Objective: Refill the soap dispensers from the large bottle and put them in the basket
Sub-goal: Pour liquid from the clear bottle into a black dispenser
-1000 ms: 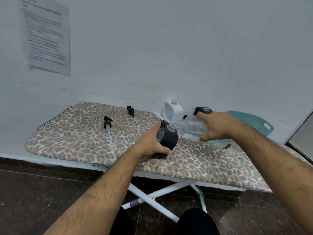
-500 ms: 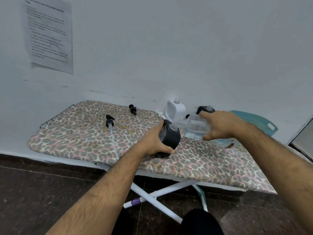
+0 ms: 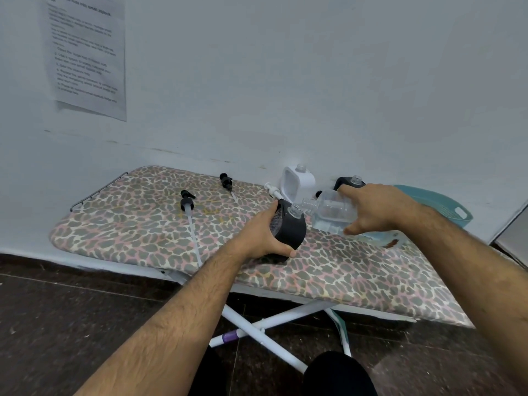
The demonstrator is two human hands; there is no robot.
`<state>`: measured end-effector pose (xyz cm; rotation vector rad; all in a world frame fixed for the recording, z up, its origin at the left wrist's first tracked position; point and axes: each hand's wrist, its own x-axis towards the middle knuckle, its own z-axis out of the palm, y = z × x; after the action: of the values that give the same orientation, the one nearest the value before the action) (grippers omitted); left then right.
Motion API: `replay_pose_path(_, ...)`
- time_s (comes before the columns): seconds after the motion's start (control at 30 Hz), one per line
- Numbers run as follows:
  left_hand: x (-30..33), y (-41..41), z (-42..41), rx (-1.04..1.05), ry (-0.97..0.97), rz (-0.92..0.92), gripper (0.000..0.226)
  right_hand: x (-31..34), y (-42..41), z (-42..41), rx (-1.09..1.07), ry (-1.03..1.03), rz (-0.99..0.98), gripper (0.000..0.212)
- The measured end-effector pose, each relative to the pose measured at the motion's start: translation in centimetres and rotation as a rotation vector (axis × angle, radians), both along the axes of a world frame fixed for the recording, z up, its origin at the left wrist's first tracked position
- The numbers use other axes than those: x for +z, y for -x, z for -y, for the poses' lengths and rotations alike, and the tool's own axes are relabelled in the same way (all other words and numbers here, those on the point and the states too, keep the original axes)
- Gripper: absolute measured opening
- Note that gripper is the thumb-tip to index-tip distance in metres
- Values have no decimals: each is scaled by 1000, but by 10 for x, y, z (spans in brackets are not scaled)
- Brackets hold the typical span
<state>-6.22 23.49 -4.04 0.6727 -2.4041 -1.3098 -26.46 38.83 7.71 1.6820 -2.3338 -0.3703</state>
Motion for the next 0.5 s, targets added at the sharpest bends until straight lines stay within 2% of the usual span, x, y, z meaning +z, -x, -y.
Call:
replay_pose_path(0.13, -4, -1, -3, 3, 6, 6, 131, -4, 0, -2, -2, -12, -3, 74)
replay_pose_path(0.3, -4, -2, -1, -13, -29, -42, 122, -3, -1, 0, 2, 5, 6, 73)
replay_pose_path(0.5, -5, -3, 0, -10, -30, -28, 129, -2, -2, 2, 4, 7, -1, 72)
